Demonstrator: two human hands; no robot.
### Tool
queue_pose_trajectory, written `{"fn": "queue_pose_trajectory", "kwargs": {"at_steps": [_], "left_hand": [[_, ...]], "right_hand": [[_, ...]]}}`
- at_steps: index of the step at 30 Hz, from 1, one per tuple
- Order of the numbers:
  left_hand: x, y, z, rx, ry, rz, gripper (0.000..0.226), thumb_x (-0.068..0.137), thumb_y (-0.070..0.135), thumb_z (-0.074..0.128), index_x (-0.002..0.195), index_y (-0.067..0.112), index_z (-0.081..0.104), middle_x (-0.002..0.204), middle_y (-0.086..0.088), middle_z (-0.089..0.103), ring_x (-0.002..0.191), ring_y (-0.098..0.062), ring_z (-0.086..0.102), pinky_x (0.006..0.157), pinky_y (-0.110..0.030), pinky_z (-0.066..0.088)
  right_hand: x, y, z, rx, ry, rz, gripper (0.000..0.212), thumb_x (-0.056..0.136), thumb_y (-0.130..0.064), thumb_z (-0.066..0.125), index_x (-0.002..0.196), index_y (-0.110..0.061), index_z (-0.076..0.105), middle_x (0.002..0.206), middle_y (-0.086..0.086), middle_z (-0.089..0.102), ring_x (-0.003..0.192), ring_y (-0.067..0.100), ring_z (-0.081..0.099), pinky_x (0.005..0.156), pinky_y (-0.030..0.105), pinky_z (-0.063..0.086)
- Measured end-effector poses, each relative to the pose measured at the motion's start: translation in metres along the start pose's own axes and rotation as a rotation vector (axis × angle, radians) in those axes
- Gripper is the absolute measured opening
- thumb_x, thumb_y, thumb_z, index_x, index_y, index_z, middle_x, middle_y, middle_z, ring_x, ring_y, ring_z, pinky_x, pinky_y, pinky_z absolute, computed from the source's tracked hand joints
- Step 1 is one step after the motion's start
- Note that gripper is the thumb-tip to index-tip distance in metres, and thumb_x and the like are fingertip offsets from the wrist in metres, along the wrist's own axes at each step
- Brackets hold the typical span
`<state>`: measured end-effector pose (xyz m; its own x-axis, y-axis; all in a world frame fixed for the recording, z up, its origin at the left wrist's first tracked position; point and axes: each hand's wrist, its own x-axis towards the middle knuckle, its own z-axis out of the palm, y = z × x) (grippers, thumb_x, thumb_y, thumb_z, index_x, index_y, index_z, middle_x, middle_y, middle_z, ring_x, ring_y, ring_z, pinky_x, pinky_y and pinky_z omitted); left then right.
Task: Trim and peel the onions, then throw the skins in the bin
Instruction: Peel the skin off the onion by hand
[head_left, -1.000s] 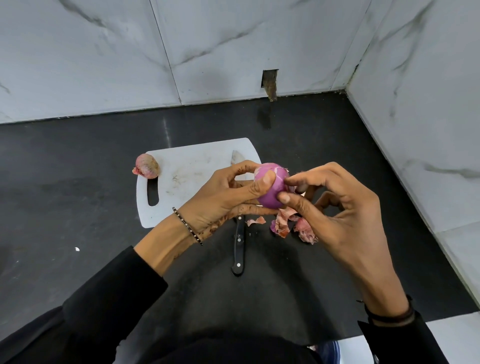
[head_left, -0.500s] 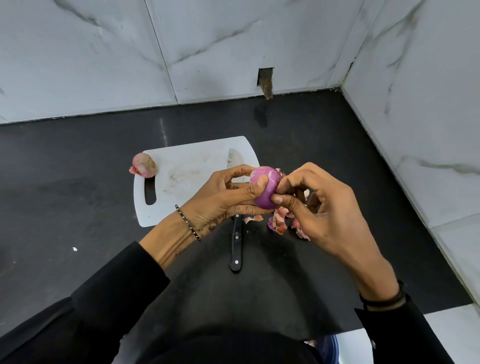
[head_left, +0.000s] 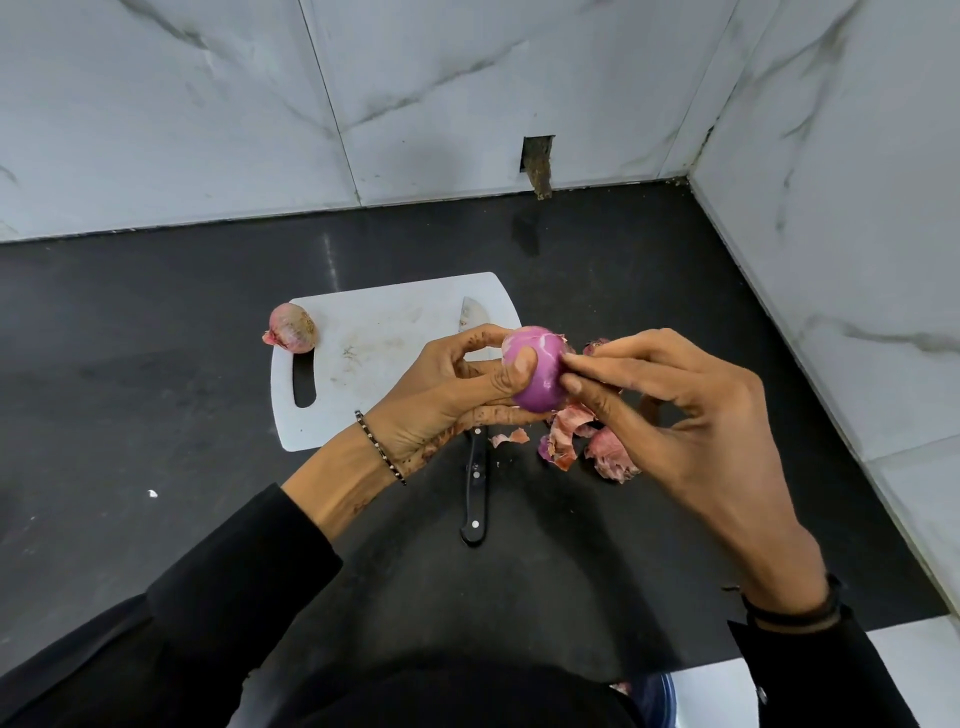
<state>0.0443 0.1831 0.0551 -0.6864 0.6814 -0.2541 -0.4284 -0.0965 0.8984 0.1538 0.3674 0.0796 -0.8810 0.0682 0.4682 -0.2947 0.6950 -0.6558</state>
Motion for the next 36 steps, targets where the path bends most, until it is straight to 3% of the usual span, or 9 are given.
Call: {"fn": "queue_pose_trajectory", "kwargs": {"at_steps": [3,8,10,16,21,24,28,31,36], "left_hand": [[-0.001,0.000,0.000,0.084,0.027,0.046,0.069,0.056,0.039,0.087,0.113,0.010,0.063,0.104,-0.023,0.071,0.096,-0.040,0.070,0.080,-0.044,0.060],[-0.002,0.001,0.001,0.307,0.094,0.145,0.058,0.057,0.034,0.081,0.109,0.018,0.063,0.099,-0.004,0.076,0.090,-0.022,0.074,0.074,-0.028,0.058],[-0.002,0.003,0.001,0.342,0.089,0.156,0.058,0.057,0.031,0.081,0.110,0.017,0.063,0.099,-0.002,0.076,0.090,-0.020,0.074,0.076,-0.026,0.057],[-0.003,-0.001,0.000,0.355,0.095,0.137,0.062,0.057,0.034,0.081,0.112,0.013,0.063,0.098,-0.005,0.076,0.089,-0.021,0.074,0.077,-0.031,0.059],[-0.002,-0.004,0.005,0.254,0.119,0.056,0.063,0.057,0.042,0.079,0.110,0.012,0.062,0.092,-0.012,0.076,0.086,-0.030,0.074,0.076,-0.049,0.060],[0.000,-0.003,0.009,0.145,0.123,-0.006,0.072,0.057,0.046,0.079,0.113,0.004,0.060,0.092,-0.019,0.075,0.085,-0.034,0.074,0.076,-0.048,0.060],[0.002,0.002,0.014,-0.032,0.100,-0.051,0.078,0.061,0.043,0.074,0.122,-0.003,0.056,0.099,-0.023,0.073,0.090,-0.037,0.072,0.077,-0.041,0.061],[0.004,0.003,0.012,-0.062,0.094,-0.026,0.074,0.061,0.039,0.076,0.119,-0.002,0.056,0.098,-0.022,0.073,0.090,-0.037,0.072,0.076,-0.041,0.061],[0.005,0.002,0.008,-0.024,0.069,0.016,0.068,0.059,0.039,0.081,0.115,0.004,0.060,0.103,-0.024,0.071,0.095,-0.039,0.071,0.080,-0.044,0.060]], "right_hand": [[0.004,0.001,-0.005,-0.082,-0.039,-0.001,0.022,0.089,-0.029,0.076,0.106,-0.016,0.081,0.096,-0.006,0.074,0.087,0.013,0.067,0.069,0.010,0.040],[0.013,0.000,-0.011,-0.129,-0.190,0.103,0.029,0.083,-0.050,0.064,0.097,-0.029,0.079,0.088,-0.016,0.069,0.086,0.010,0.065,0.065,0.039,0.053],[0.016,-0.001,-0.010,-0.124,-0.249,0.140,0.028,0.081,-0.053,0.062,0.092,-0.032,0.076,0.085,-0.018,0.067,0.086,0.009,0.064,0.066,0.043,0.053],[0.020,0.000,-0.001,-0.254,-0.283,0.100,0.026,0.075,-0.056,0.056,0.080,-0.031,0.063,0.075,-0.018,0.056,0.075,0.006,0.054,0.059,0.032,0.045],[0.016,-0.002,0.011,-0.317,-0.163,0.023,0.025,0.079,-0.046,0.058,0.078,-0.021,0.061,0.076,-0.011,0.055,0.071,0.010,0.050,0.054,0.042,0.047],[0.014,0.000,0.014,-0.349,-0.091,-0.009,0.021,0.084,-0.040,0.059,0.082,-0.019,0.062,0.080,-0.009,0.056,0.073,0.011,0.052,0.052,0.043,0.048],[0.009,0.002,0.010,-0.160,0.020,0.055,0.011,0.092,-0.031,0.069,0.095,-0.021,0.066,0.088,-0.014,0.059,0.080,0.011,0.057,0.062,0.030,0.047],[0.007,0.002,0.003,-0.055,0.024,0.092,0.022,0.091,-0.028,0.077,0.109,-0.019,0.068,0.095,-0.011,0.064,0.084,0.014,0.061,0.066,0.014,0.040],[0.007,0.003,0.001,-0.040,0.003,0.024,0.032,0.093,-0.023,0.076,0.123,-0.012,0.072,0.104,-0.004,0.065,0.087,0.008,0.060,0.071,0.008,0.040]]}}
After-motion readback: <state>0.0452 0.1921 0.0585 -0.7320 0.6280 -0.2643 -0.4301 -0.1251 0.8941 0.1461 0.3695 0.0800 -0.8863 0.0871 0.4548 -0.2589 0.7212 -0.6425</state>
